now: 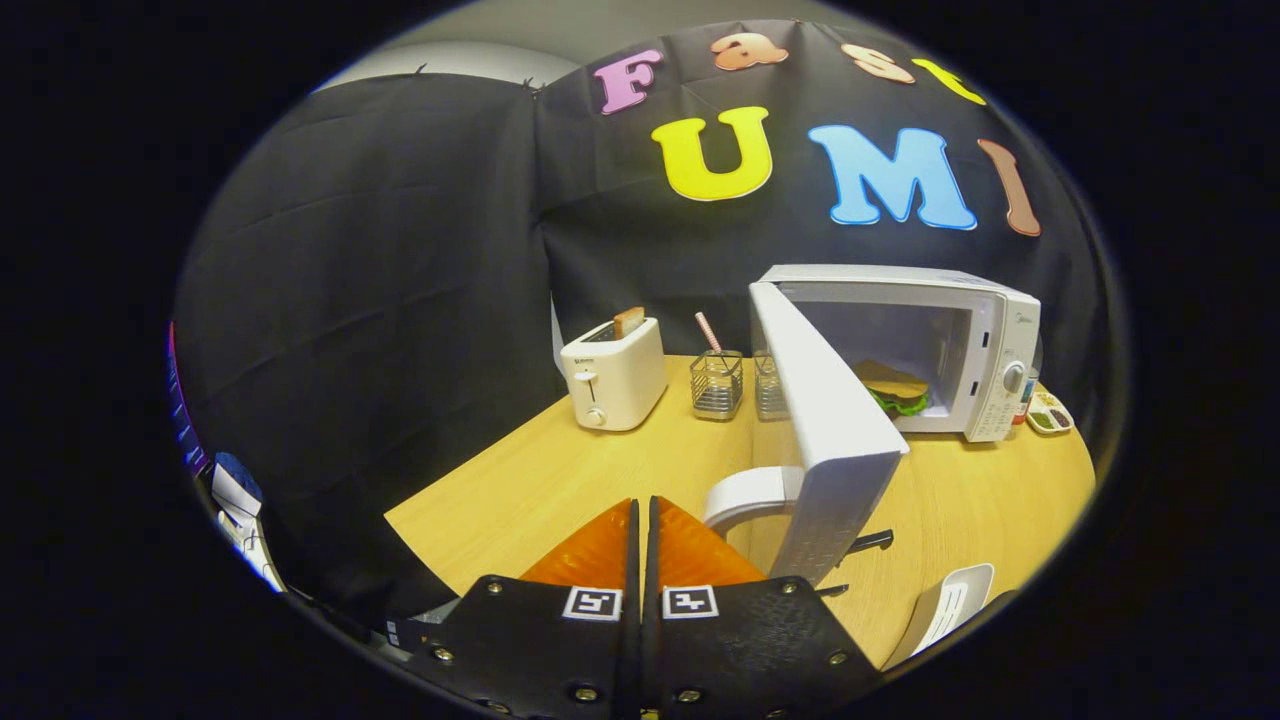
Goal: Open the microwave, put the food inside, and close the microwave door.
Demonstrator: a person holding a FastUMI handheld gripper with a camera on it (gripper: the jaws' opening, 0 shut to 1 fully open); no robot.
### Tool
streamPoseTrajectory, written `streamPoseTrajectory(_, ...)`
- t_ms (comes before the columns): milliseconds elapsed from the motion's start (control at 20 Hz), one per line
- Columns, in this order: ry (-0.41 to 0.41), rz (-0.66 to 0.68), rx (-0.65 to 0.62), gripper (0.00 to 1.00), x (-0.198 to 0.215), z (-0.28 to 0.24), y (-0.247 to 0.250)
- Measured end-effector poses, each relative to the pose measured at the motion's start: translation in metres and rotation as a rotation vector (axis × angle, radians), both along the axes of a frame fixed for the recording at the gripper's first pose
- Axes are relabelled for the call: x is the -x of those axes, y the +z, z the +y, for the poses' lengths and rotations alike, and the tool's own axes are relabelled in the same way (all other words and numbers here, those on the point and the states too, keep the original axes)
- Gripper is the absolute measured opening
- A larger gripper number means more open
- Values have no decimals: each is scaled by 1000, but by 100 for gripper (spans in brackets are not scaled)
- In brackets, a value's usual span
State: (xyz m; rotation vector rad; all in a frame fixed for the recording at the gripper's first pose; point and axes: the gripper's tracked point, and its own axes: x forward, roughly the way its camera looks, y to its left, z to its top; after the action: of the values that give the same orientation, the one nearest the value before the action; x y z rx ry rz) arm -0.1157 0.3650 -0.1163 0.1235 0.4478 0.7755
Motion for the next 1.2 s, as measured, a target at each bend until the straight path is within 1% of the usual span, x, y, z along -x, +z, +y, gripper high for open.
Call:
streamPoseTrajectory(250, -94, 39, 18, 1, -32, -39, -8)
streamPoseTrajectory(450, -152, 53, 29, 1, -58, -66, -12)
streamPoseTrajectory(900, -213, 55, 51, 1, -109, -105, -13)
streamPoseTrajectory(1200, -259, 68, 66, 1, -146, -131, -24)
